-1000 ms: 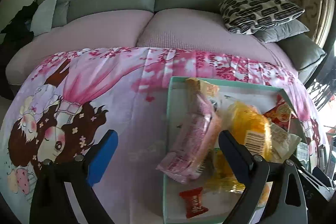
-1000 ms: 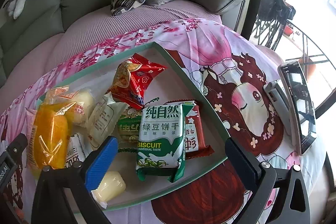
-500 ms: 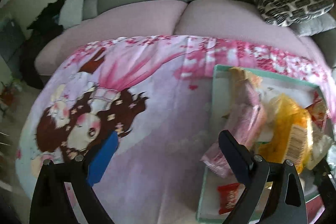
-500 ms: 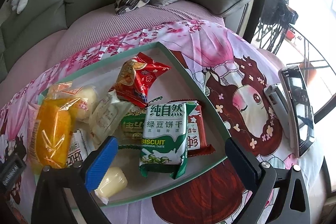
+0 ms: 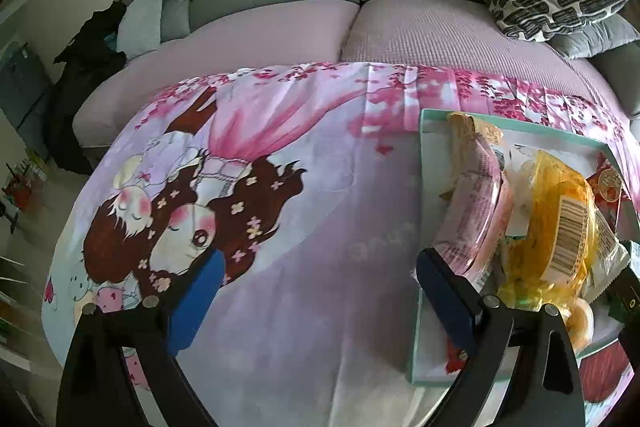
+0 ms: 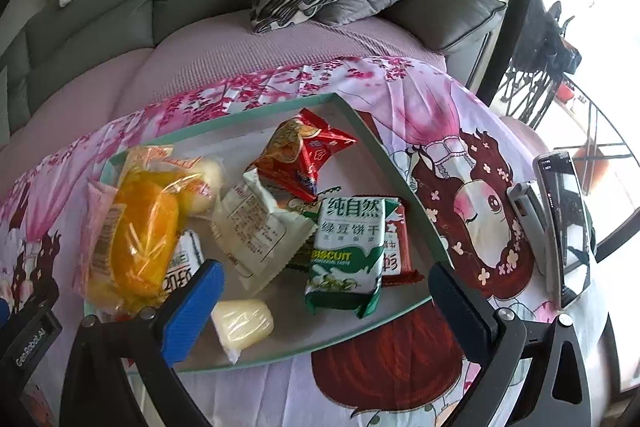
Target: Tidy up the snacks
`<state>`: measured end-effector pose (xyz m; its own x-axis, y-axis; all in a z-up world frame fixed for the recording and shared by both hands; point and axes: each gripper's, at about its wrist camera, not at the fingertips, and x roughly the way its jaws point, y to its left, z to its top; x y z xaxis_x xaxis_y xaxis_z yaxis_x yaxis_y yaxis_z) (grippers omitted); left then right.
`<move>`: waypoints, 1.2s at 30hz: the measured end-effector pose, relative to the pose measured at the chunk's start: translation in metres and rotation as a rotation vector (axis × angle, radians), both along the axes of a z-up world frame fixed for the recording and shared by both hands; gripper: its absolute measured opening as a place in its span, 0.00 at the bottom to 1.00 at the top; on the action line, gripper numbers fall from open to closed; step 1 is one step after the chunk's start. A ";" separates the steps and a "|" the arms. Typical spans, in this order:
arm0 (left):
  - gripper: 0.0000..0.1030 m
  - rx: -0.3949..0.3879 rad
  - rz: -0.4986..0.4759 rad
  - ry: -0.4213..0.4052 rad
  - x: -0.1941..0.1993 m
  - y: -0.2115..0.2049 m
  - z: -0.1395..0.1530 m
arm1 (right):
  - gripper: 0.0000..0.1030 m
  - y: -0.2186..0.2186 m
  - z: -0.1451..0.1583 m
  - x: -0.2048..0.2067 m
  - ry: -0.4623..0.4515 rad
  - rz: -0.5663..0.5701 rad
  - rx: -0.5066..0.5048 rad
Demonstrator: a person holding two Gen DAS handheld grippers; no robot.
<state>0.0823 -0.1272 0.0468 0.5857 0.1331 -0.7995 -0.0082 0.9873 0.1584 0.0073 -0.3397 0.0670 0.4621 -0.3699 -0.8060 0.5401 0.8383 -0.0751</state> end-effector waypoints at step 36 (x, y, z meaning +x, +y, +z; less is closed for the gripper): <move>0.94 -0.051 -0.073 0.023 -0.049 0.075 -0.022 | 1.00 0.075 -0.020 -0.033 0.072 0.209 -0.029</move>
<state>0.0331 -0.0522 0.0250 0.5739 0.0492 -0.8175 0.0673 0.9920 0.1070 -0.0257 -0.2652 0.0475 0.4732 -0.2952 -0.8300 0.3469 0.9285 -0.1325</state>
